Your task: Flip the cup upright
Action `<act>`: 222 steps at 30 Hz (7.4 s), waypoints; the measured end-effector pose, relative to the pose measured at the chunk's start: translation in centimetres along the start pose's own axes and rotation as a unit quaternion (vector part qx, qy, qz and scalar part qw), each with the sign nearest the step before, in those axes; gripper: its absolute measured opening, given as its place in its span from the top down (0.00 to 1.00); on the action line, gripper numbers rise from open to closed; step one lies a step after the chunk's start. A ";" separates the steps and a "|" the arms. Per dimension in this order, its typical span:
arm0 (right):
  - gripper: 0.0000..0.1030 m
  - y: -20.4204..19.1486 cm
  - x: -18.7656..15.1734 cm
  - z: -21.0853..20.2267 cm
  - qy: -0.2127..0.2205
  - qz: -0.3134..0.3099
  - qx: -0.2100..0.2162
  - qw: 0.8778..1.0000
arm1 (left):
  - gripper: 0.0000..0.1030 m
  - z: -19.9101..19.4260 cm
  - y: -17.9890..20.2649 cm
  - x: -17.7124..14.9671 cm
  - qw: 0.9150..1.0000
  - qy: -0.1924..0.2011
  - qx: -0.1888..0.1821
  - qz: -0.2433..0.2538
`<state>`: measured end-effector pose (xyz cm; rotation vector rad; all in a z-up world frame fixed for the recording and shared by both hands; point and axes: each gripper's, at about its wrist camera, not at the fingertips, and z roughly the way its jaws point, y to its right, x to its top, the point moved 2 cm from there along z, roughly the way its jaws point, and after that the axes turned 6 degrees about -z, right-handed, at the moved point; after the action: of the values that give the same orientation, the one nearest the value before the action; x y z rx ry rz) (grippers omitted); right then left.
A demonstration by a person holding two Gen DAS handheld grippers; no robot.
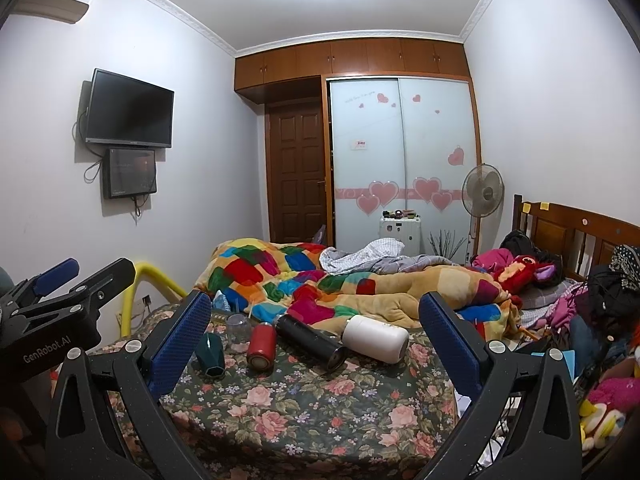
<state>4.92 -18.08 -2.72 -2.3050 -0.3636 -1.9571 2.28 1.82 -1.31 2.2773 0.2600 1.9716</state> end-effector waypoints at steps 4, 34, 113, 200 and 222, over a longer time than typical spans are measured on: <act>0.00 0.0 0.0 0.0 0.000 -0.001 0.000 1.000 | 0.00 0.0 0.0 -0.1 1.000 0.000 0.001 0.001; 0.00 0.4 -1.0 0.7 -0.012 0.003 0.002 1.000 | 0.00 1.0 -0.7 -0.6 1.000 -0.011 0.010 -0.003; 0.00 3.8 -8.3 15.7 -0.222 0.024 -0.043 0.974 | 0.35 28.1 -13.2 -17.1 0.925 -0.346 0.140 -0.071; 0.00 3.0 -10.4 15.7 -0.250 0.021 -0.001 0.968 | 0.23 21.8 -3.7 -17.3 0.946 -0.321 0.034 0.028; 0.25 -1.8 -16.8 25.7 -0.399 0.087 0.112 0.906 | 0.23 21.1 -9.0 -18.9 0.942 -0.326 0.075 0.010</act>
<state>26.69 -12.57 -23.79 -2.7386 -0.3868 -0.7610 20.09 7.18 -24.53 2.8722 0.3205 1.1225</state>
